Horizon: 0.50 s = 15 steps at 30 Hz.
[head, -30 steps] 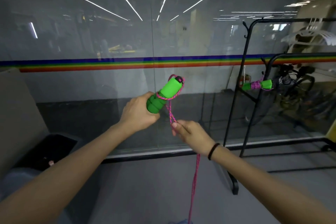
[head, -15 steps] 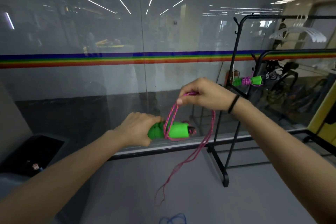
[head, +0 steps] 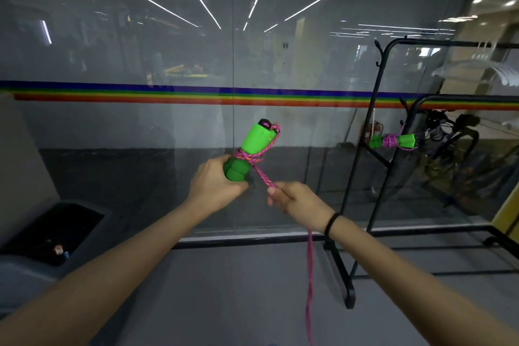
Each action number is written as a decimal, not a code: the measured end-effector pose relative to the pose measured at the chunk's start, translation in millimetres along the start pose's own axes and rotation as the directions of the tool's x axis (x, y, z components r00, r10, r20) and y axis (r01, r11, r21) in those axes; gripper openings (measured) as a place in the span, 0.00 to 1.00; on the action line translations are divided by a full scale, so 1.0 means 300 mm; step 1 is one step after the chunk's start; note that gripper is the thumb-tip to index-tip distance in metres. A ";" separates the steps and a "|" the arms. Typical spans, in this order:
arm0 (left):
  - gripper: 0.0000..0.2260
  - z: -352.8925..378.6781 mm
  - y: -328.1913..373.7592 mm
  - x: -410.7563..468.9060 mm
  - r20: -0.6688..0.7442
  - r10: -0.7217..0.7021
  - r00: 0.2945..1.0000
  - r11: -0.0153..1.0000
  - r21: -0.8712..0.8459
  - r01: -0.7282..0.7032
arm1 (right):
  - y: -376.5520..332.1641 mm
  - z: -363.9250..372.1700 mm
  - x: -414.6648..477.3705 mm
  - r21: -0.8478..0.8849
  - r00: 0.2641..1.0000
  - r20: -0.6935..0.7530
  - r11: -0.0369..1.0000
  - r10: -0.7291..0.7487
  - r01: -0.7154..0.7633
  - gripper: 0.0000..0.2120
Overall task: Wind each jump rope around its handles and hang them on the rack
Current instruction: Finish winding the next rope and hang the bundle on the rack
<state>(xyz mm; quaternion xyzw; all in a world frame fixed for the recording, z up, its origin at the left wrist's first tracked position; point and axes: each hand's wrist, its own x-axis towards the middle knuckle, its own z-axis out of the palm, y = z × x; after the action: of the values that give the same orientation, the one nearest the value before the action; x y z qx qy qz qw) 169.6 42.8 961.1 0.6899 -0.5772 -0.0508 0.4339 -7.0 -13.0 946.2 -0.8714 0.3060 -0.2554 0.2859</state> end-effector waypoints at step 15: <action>0.11 0.019 0.132 -0.020 0.704 0.180 0.687 0.694 0.403 -0.596 | -0.108 -0.210 0.101 -0.105 0.891 0.436 0.976 -0.129 0.193 0.09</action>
<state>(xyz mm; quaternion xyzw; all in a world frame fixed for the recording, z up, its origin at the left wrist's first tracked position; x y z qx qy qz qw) 134.7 46.4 981.2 0.5860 -0.8099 0.0138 -0.0233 -12.9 -34.3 1020.1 -0.9469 0.1806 -0.0585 0.2593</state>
